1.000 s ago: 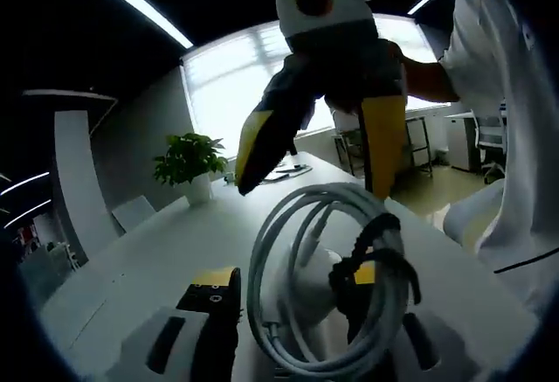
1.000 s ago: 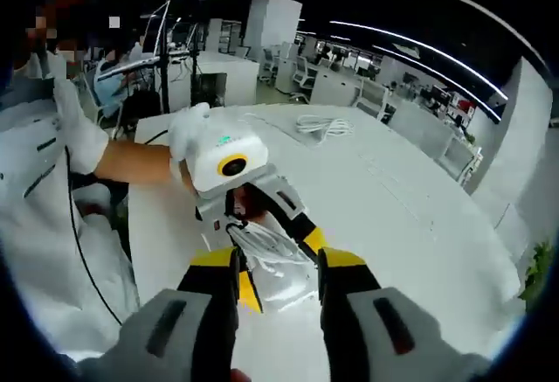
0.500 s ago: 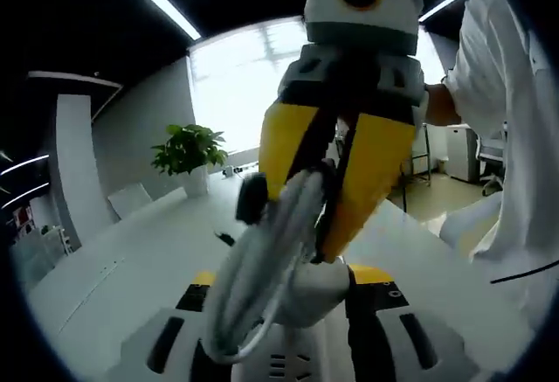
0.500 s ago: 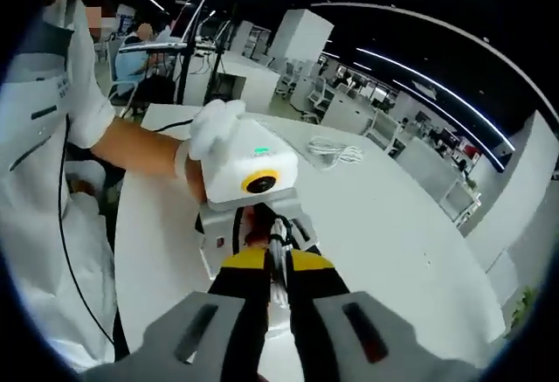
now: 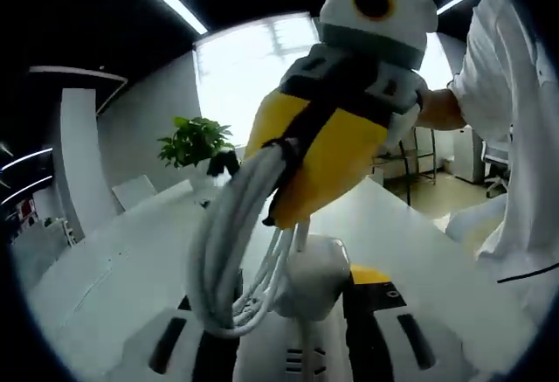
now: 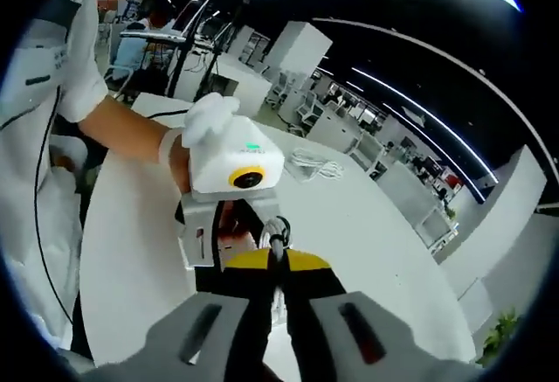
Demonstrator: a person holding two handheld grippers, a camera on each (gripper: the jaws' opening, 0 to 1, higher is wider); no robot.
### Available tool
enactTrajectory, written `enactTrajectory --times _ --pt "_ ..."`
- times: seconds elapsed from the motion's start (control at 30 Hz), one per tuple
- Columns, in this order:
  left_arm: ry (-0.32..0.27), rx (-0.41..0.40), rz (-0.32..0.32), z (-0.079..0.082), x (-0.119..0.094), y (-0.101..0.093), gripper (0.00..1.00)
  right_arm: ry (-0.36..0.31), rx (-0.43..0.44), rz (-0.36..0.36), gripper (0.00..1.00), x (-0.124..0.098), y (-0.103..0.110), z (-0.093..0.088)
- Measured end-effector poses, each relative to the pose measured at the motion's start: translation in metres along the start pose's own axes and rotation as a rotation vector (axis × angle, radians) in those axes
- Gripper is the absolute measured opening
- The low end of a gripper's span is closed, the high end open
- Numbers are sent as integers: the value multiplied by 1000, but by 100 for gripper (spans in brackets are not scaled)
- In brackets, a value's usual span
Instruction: Straighten the power strip on the desk, plug the charger into it
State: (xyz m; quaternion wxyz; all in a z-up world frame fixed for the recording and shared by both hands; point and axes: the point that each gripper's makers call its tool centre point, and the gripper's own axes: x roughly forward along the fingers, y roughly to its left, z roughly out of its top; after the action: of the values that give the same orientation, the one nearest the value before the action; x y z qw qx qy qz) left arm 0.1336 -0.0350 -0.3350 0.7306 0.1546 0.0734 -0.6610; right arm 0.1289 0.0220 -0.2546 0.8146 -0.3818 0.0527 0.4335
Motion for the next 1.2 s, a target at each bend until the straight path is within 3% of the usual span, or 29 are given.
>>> enactTrajectory --times 0.3,0.5,0.63,0.77,0.87,0.9,1.03,1.2 --pt "3 59 1 5 4 0 48 10 86 -20 4 -2 -10 -6" --pt "-16 36 -38 3 4 -8 39 17 84 -6 4 -1 -6 -5" --pt "-18 41 -59 3 4 -11 35 19 133 -1 6 -1 -6 -6" --pt "-22 42 -64 3 5 -12 34 25 281 50 12 -5 -1 -4" --pt "-24 33 -62 3 5 -11 33 5 453 85 17 -28 -10 12" --pt "-26 30 -63 3 5 -12 33 31 473 96 21 -37 -14 14" --pt "-26 23 -63 3 5 -12 33 278 567 139 21 -63 -11 1" --pt "-29 23 -58 3 6 -12 33 446 534 193 1 -48 14 -21"
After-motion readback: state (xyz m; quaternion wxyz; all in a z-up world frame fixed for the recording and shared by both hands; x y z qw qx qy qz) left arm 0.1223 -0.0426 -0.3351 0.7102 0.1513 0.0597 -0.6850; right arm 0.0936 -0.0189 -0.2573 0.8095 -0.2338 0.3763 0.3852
